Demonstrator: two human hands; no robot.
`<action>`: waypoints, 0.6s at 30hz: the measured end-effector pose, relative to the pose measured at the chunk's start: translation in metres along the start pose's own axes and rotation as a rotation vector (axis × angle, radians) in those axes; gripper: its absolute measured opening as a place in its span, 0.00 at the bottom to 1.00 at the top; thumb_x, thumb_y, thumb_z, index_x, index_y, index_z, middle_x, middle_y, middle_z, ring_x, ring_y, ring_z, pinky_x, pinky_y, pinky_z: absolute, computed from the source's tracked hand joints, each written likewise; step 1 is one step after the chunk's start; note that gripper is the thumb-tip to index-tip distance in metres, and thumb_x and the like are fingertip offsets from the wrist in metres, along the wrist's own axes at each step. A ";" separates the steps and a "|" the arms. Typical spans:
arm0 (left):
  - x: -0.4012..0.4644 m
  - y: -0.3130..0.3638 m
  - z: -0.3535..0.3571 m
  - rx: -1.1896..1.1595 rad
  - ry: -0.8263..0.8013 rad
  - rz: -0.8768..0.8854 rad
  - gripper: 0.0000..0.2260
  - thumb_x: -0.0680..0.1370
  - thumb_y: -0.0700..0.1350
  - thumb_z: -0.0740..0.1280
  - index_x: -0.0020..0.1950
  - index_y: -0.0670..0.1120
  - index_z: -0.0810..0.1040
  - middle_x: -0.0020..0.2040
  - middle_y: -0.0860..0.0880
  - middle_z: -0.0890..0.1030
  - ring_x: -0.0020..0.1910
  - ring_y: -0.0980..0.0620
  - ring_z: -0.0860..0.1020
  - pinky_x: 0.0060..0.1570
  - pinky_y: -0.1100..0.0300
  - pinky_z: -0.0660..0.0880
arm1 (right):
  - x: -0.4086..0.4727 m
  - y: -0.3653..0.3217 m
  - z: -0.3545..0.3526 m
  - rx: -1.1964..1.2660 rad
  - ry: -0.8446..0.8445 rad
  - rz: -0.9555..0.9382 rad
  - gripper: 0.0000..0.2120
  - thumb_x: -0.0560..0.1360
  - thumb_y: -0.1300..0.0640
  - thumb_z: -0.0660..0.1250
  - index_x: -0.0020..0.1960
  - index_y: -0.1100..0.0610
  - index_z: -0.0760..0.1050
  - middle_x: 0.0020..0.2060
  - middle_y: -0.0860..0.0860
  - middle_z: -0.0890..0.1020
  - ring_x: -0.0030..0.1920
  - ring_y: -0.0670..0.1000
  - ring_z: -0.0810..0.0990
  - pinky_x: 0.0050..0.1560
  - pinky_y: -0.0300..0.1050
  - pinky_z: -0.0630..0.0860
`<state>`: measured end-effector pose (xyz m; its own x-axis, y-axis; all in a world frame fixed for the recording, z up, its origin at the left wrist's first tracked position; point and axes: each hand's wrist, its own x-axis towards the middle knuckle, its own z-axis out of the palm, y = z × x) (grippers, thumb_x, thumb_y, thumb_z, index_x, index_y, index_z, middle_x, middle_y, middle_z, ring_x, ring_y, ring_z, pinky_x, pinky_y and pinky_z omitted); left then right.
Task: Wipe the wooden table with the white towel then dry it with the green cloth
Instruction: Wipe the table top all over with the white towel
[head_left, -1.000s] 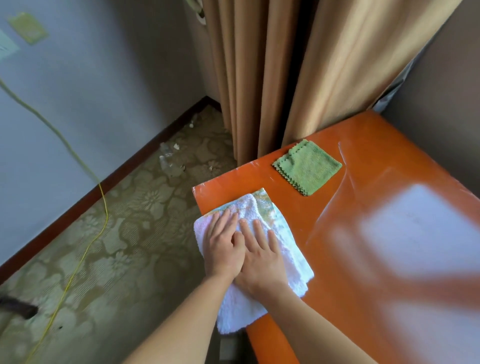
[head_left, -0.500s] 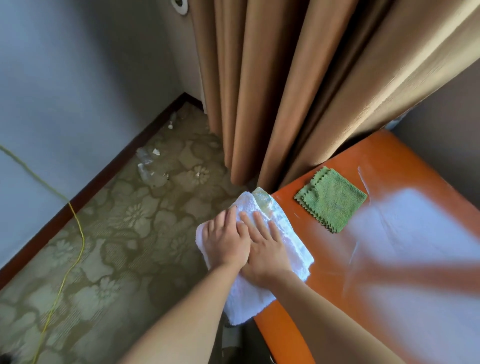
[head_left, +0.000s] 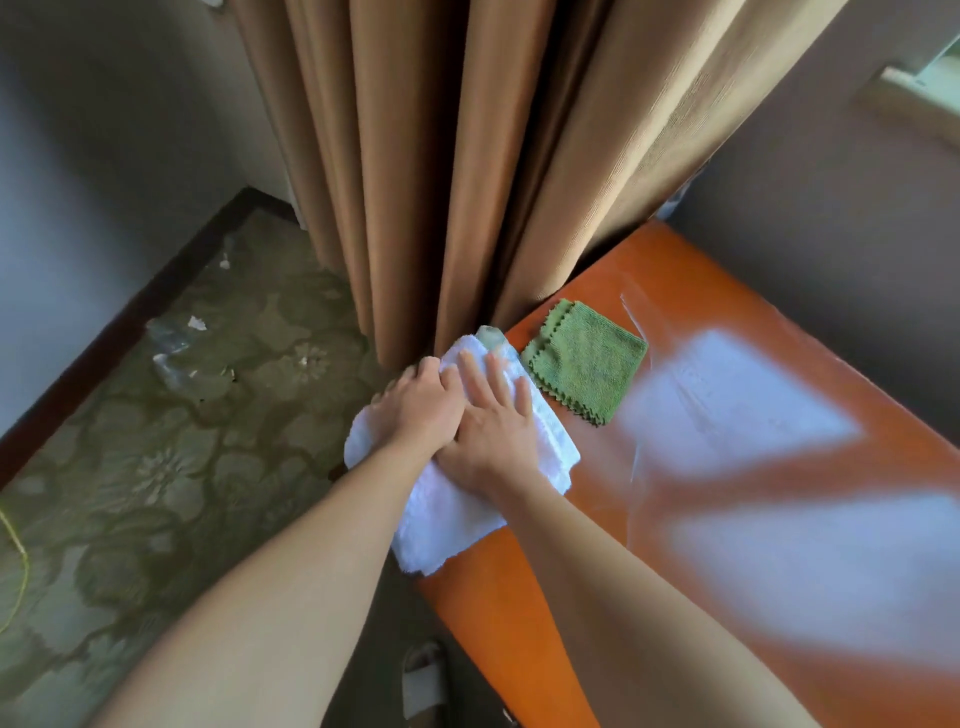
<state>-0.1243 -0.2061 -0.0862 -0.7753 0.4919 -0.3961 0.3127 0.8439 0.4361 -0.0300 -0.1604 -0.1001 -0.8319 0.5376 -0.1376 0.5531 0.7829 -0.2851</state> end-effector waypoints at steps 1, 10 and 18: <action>-0.007 -0.006 0.000 0.011 0.012 -0.002 0.22 0.79 0.56 0.45 0.66 0.53 0.69 0.67 0.50 0.72 0.63 0.43 0.70 0.62 0.48 0.64 | -0.005 -0.003 0.002 -0.014 -0.025 -0.011 0.35 0.74 0.37 0.50 0.79 0.45 0.48 0.79 0.46 0.46 0.78 0.53 0.37 0.74 0.62 0.39; -0.107 -0.072 0.029 0.003 0.248 0.125 0.29 0.77 0.56 0.42 0.75 0.50 0.63 0.75 0.53 0.64 0.73 0.55 0.59 0.73 0.59 0.51 | -0.106 -0.034 0.016 0.034 -0.095 -0.128 0.37 0.73 0.31 0.53 0.78 0.47 0.55 0.78 0.51 0.59 0.78 0.59 0.52 0.74 0.63 0.52; -0.178 -0.052 0.067 -0.024 0.132 0.173 0.31 0.76 0.60 0.41 0.76 0.52 0.59 0.76 0.57 0.58 0.74 0.60 0.53 0.74 0.60 0.46 | -0.181 0.026 0.005 0.126 -0.131 -0.156 0.38 0.73 0.25 0.50 0.78 0.42 0.53 0.78 0.45 0.54 0.77 0.54 0.43 0.76 0.61 0.50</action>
<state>0.0344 -0.3235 -0.0926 -0.7770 0.5952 -0.2048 0.4353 0.7431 0.5082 0.1348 -0.2392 -0.0873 -0.9101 0.3619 -0.2018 0.4143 0.8035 -0.4275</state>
